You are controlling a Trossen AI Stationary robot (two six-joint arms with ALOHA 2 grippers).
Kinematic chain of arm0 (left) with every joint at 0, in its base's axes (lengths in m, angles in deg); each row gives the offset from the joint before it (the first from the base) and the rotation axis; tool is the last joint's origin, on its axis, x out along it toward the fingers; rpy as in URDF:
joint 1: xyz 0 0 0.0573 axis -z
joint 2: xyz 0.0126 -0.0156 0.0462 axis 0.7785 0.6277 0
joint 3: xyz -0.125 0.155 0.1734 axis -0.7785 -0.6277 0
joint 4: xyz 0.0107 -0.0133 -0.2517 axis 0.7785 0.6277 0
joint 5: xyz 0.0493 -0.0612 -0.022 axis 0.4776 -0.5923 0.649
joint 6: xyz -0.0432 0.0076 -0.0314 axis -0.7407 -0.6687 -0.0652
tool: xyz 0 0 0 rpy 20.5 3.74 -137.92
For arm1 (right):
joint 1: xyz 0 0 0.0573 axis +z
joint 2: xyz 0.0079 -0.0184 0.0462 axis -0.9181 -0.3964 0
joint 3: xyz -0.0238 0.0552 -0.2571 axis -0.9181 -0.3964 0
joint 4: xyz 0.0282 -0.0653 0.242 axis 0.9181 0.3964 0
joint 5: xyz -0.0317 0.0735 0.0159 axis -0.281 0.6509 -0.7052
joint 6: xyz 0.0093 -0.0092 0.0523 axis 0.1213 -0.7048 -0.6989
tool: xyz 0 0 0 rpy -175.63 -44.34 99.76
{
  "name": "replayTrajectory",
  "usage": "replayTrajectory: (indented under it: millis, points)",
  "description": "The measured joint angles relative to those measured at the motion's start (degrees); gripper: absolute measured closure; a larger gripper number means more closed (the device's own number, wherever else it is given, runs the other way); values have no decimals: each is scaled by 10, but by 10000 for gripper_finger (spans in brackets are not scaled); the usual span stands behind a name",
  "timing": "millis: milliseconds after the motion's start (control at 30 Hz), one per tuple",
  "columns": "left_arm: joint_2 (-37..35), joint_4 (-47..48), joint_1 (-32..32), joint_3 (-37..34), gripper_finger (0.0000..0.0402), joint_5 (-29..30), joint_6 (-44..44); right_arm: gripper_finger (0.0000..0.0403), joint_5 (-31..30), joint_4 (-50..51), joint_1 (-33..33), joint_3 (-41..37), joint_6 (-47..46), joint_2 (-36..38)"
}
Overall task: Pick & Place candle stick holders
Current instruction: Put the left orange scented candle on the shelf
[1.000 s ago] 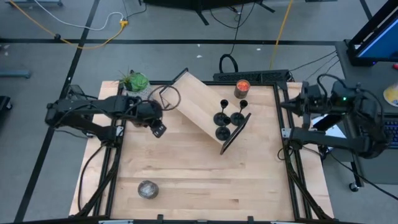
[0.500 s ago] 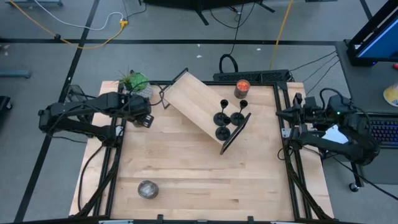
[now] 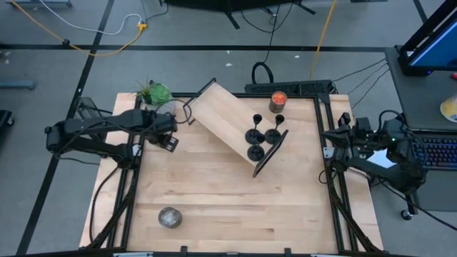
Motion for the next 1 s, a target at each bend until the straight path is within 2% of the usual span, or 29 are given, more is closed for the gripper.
replayTrajectory:
  millis: [200, 333, 500, 633, 833, 1000]
  points:
    - [1, -9, 0, -27, 218, 37, -27, 403, 1, 16, 0, -4, 4, -2]
    - [2, -43, -14, -27, 218, 40, -4, 403, -3, 18, 0, -22, 20, -1]
    - [2, -57, -45, -27, 218, 35, 15, 403, -36, -12, 0, -73, 51, -1]
    - [2, -57, -57, -27, 218, 32, 25, 403, -86, -56, 0, -113, 88, -1]
    - [2, -57, -59, -27, 218, 31, 26, 403, -191, -55, 0, -122, 96, -1]
    - [2, -57, -59, -27, 218, 19, 34, 403, -212, -50, 0, -122, 84, -1]
